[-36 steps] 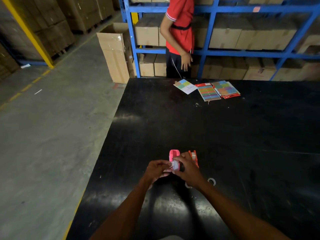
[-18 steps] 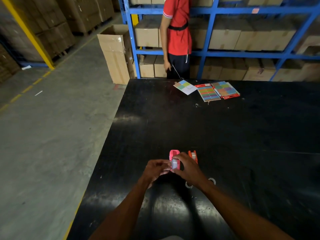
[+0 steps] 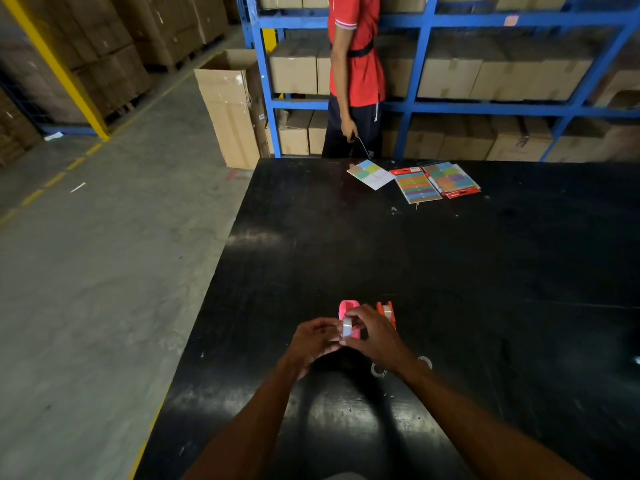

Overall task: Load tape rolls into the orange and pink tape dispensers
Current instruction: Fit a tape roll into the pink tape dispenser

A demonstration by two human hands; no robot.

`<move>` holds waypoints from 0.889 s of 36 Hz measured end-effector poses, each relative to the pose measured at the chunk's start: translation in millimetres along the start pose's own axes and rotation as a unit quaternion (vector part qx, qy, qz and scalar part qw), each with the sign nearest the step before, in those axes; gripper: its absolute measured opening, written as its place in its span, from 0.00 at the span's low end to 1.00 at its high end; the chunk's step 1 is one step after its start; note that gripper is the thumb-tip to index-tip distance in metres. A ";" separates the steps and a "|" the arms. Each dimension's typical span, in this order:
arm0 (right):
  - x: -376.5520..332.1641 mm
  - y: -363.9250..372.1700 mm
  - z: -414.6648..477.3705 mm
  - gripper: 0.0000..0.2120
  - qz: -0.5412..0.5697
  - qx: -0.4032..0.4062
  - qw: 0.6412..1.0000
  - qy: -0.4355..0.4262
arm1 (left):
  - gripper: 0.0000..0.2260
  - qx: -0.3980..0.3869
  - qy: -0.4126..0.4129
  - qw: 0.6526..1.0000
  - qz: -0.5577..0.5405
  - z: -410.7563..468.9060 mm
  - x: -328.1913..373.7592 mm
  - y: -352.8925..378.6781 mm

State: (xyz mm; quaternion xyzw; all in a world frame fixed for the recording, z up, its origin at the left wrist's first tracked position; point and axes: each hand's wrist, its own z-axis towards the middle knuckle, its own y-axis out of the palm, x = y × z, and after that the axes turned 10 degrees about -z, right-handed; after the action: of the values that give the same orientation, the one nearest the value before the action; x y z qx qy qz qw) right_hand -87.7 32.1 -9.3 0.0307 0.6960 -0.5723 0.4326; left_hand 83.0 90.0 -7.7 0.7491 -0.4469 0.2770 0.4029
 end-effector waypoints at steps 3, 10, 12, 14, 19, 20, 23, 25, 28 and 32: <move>0.4 1.0 -0.1 0.21 0.005 0.001 1.000 0.000 | 0.11 -0.003 -0.003 1.000 -0.019 -1.0 -1.6 0.7; 0.1 -2.3 -0.1 0.20 0.003 -0.019 1.000 0.002 | 0.09 0.002 -0.012 0.999 -0.039 1.9 -5.8 -0.2; 1.6 -2.8 1.3 0.20 -0.001 -0.021 1.000 0.004 | 0.09 0.005 -0.011 0.999 -0.044 3.5 -5.4 0.4; 4.1 -3.2 2.9 0.20 -0.002 -0.020 1.000 0.005 | 0.09 0.007 -0.011 0.998 -0.054 4.6 -6.1 1.5; 14.8 -4.0 6.6 0.20 -0.004 -0.024 1.000 0.004 | 0.08 0.010 -0.021 0.998 -0.064 8.4 -8.1 4.3; 15.9 -4.7 7.2 0.20 -0.009 -0.025 1.000 0.003 | 0.09 0.009 -0.022 0.998 -0.065 9.6 -8.3 4.5; 19.1 -7.0 8.8 0.18 -0.020 -0.031 0.999 0.004 | 0.09 0.010 -0.023 0.997 -0.066 13.6 -8.9 5.4; 22.8 -7.2 11.3 0.18 -0.030 -0.034 0.999 0.006 | 0.08 0.012 -0.027 0.998 -0.061 18.8 -10.1 4.6; 31.9 -5.7 19.3 0.18 -0.057 -0.039 0.998 0.010 | 0.06 0.035 -0.031 0.998 -0.035 31.1 -13.1 1.3; 46.5 -4.4 31.3 0.20 -0.108 -0.040 0.993 0.020 | 0.07 0.079 -0.011 0.996 0.048 45.6 -13.3 -3.9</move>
State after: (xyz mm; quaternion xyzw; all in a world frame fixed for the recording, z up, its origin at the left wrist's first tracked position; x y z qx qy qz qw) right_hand -101.3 -16.2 -34.6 -0.0507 0.7264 -0.5866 0.3546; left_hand 83.1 58.3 -43.2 0.7595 -0.4635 0.3216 0.3240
